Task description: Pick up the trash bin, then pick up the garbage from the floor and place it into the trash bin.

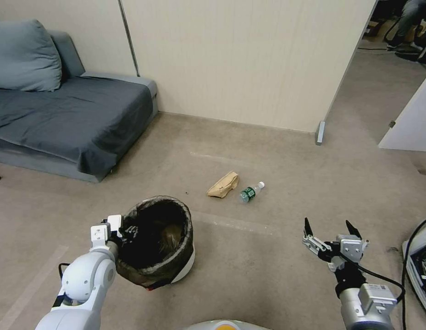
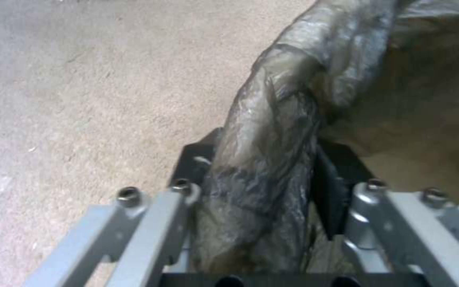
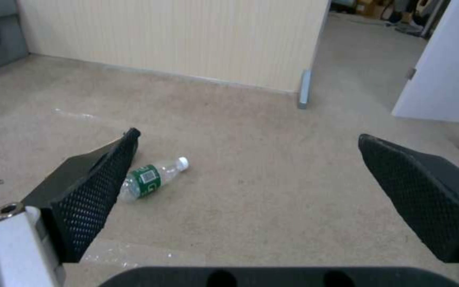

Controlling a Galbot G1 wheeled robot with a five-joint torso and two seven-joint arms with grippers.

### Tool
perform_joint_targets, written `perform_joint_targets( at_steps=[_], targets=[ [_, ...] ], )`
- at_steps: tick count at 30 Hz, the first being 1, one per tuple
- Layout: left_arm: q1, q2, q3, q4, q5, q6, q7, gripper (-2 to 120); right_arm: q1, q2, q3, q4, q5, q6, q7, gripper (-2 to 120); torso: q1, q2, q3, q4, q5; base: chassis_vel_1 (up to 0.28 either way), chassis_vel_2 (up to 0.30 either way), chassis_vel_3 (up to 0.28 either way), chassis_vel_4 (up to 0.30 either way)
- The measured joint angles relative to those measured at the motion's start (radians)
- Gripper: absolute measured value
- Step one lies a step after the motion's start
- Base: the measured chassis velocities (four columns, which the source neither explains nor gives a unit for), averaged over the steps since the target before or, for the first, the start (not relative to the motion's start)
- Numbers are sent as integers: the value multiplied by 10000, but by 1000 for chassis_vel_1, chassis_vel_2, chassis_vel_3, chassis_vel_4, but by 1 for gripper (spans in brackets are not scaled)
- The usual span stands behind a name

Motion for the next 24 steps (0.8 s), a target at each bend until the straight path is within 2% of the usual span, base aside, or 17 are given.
perform_joint_targets(
  at_steps=[4, 7, 9, 16, 19, 24],
  targets=[
    [-39, 44, 68, 4, -47, -2, 61, 19, 38, 0, -1, -41, -2, 0, 0, 100, 0, 0, 0, 0, -1, 0, 0, 0, 0],
    [-42, 49, 72, 5, -57, -2, 66, 19, 42, 0, -2, -48, -2, 0, 0, 100, 0, 0, 0, 0, -2, 0, 0, 0, 0],
    [-66, 85, 84, 6, -99, -2, 75, 13, 62, 0, -6, -78, -6, 0, 0, 100, 0, 0, 0, 1, -4, 0, 0, 0, 0],
    [-59, 124, 63, -51, -133, -1, 76, 12, 70, 0, 11, -73, -5, -1, 23, 100, 0, 0, 0, -1, -10, 0, 0, 0, 0],
    [82, 132, 29, -352, -298, 20, 77, 6, 66, 0, 38, -29, 17, 0, 74, 100, 0, -1, 2, -5, -19, 0, 0, 0, 0],
    [372, 172, -114, -995, -488, -21, 65, 4, 69, -1, 38, 18, 31, 0, 94, 100, 1, -2, 2, -2, -12, 0, 0, 0, 0]
  ],
)
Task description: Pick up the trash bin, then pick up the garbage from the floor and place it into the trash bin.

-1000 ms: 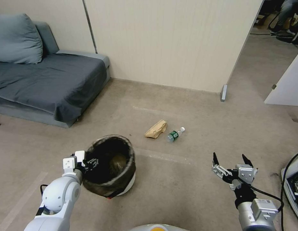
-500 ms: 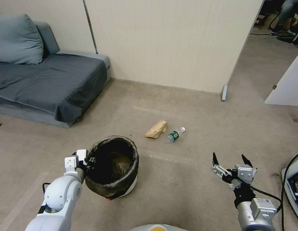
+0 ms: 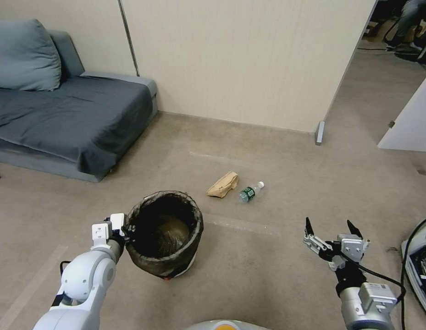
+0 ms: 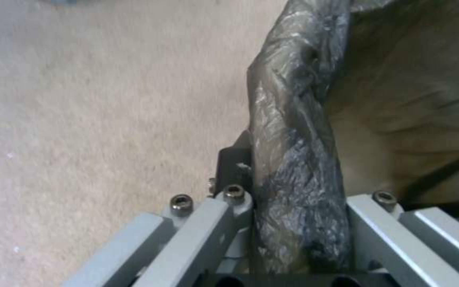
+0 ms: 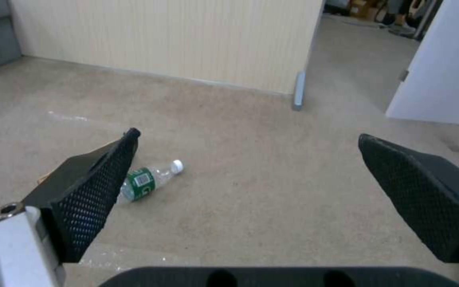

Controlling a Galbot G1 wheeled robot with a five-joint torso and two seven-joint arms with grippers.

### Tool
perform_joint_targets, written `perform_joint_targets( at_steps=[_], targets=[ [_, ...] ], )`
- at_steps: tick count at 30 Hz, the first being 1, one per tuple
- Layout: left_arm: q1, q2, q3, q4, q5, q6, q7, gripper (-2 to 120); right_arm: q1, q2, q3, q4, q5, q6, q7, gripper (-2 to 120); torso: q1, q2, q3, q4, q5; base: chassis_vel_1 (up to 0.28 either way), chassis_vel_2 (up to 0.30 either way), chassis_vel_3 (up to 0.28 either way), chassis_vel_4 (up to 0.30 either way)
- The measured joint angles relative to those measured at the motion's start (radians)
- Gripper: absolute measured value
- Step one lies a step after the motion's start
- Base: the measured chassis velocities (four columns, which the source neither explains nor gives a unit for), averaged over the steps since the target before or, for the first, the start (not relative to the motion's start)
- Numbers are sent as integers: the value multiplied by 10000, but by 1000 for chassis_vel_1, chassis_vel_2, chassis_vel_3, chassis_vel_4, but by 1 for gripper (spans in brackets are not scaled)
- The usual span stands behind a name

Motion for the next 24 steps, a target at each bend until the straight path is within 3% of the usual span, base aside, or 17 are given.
perform_joint_targets(
  at_steps=[6, 9, 12, 24],
  targets=[
    [509, 28, -197, -1278, -114, -162, -37, 1, 8, 0, -17, 64, 77, -25, 27, 100, 0, 0, 0, 2, 5, 0, 0, 0, 0],
    [586, 28, -226, -1493, -137, -184, -30, 1, 10, 0, -17, 78, 116, -45, 50, 100, 0, 0, 0, 0, 6, 0, 0, 0, 0],
    [1040, -67, -420, -2524, -138, -365, -33, 1, 12, 0, -2, 137, 283, -118, 153, 100, 0, 0, 0, 2, 9, 0, 0, 0, 0],
    [1738, -383, -704, -3826, -22, -508, -136, 1, 36, -61, 71, 193, 412, -150, 249, 100, 0, 0, -1, 1, 7, 0, 0, 0, 0]
  ],
)
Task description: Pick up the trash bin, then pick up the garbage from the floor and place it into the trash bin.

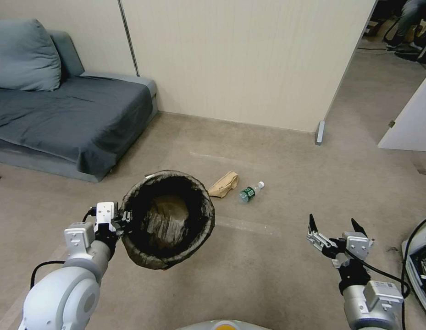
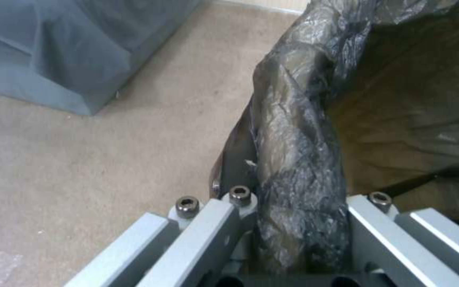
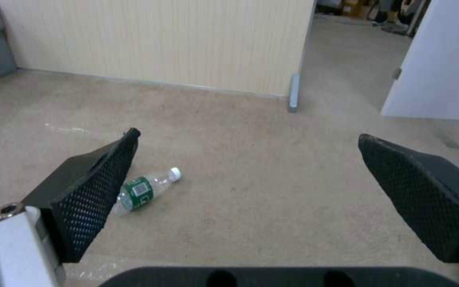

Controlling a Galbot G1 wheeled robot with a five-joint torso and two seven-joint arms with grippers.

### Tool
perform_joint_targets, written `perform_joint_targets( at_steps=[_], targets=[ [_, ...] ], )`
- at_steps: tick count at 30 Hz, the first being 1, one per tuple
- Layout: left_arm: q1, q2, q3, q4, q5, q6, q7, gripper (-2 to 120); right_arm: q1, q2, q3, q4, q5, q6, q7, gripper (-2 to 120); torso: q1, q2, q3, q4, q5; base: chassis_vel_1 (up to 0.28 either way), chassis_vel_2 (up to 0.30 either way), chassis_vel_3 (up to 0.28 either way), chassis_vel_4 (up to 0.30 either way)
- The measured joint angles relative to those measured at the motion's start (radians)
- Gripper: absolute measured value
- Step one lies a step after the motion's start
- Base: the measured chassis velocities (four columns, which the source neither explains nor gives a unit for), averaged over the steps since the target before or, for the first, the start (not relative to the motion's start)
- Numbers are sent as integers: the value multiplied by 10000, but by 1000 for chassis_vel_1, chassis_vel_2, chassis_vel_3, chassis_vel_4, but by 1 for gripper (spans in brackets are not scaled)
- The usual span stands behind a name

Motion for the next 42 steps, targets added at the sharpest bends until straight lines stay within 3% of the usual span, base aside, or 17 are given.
perform_joint_targets(
  at_steps=[19, 42],
  targets=[
    [319, -296, -114, -365, 838, -54, -35, 1, 149, 46, 145, -70, 117, 50, -36, 100, -1, 0, 0, 0, 1, -24, 20, 25, -24],
    [216, -234, -23, -148, 892, -107, 19, 1, 205, 55, 149, -230, 155, 57, -43, 100, 0, 0, 0, 0, 0, -91, 89, 94, -93]
  ],
)
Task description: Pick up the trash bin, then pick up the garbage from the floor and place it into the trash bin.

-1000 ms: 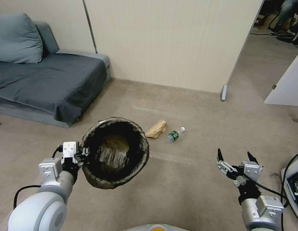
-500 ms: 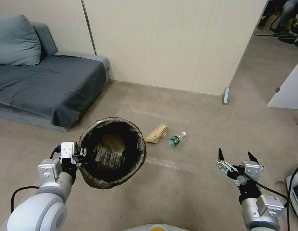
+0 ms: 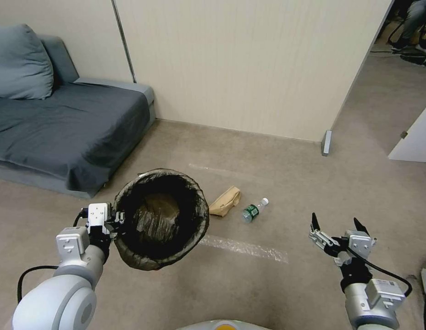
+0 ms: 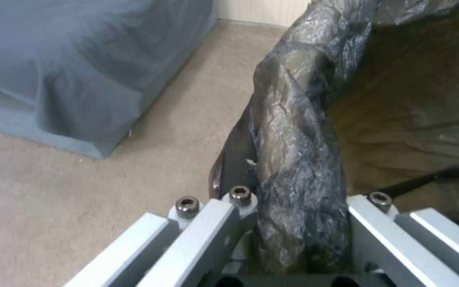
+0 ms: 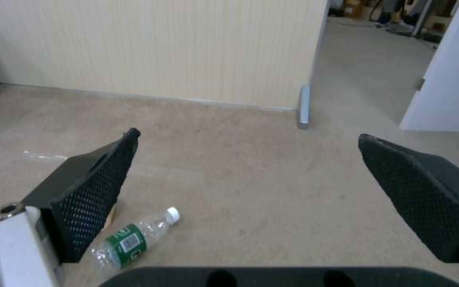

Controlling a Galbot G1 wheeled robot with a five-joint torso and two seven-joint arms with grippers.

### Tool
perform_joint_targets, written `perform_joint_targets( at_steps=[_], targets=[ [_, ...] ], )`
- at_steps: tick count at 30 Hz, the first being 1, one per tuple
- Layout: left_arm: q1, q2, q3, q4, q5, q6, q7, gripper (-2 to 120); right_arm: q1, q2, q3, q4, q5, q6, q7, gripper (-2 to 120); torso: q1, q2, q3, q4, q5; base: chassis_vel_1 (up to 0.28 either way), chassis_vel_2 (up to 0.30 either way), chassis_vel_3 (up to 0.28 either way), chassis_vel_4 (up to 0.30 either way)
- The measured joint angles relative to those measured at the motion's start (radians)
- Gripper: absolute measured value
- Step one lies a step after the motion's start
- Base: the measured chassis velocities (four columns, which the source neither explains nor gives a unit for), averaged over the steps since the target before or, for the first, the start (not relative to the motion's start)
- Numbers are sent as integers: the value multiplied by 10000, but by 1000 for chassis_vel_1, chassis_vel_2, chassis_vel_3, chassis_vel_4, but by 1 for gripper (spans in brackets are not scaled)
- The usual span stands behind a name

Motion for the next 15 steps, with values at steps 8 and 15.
perform_joint_targets(
  at_steps=[8, 15],
  targets=[
    [-31, 17, 4, 29, 1, -11, 12, 1, 7, -3, -6, -24, 1, 0, -3, 100, 0, 0, 0, -2, 0, -98, 75, 82, -83],
    [-59, 32, -17, 43, -4, -16, 14, 1, 13, -5, -13, -42, 1, 0, -6, 100, 0, 0, 0, 0, 0, -82, 78, 94, -80]
  ],
)
